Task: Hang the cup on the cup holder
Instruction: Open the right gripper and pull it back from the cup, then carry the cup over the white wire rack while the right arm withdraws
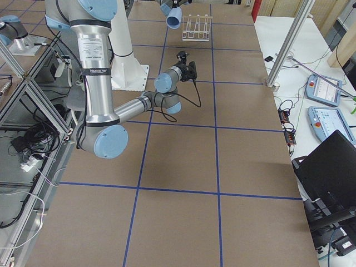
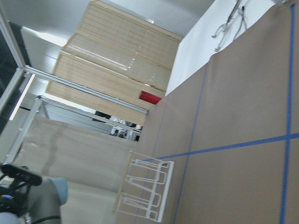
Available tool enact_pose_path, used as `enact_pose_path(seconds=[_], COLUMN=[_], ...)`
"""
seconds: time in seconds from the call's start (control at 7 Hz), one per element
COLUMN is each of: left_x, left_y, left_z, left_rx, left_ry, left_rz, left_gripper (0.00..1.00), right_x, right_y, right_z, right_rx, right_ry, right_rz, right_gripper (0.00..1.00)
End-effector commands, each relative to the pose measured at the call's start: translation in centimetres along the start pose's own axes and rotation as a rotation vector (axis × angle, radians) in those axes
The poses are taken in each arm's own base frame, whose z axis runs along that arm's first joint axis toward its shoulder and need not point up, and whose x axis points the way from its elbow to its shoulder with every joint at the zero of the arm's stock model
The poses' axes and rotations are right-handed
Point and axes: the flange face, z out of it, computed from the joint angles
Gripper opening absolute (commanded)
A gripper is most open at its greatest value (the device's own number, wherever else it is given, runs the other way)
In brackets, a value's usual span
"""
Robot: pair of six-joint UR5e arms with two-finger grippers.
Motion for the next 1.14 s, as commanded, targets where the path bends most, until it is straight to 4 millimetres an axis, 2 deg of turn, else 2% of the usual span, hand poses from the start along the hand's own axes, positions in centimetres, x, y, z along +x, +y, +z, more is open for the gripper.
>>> enact_pose_path(seconds=[0.0,0.29,0.71,1.0], left_x=[0.3,-0.6,1.3,-0.7], left_y=[-2.2,-4.3,-8.6,-10.2], left_z=[-2.8,-4.8,-11.3,-14.2], left_rx=[0.083,0.160,0.205,0.239], left_ry=[-0.053,-0.155,-0.372,-0.503], left_rz=[0.053,0.122,0.228,0.299], left_gripper=[0.00,0.00,0.00,0.00], right_x=[2.9,6.0,13.1,16.3], right_y=[-6.5,-10.8,-13.1,-14.6], right_z=[-3.7,-6.3,-11.0,-14.9], right_rx=[-0.019,-0.030,-0.253,-0.423], right_ry=[0.238,0.472,0.782,0.917], right_rz=[-0.063,-0.176,-0.434,-0.481], right_gripper=[1.00,1.00,1.00,1.00])
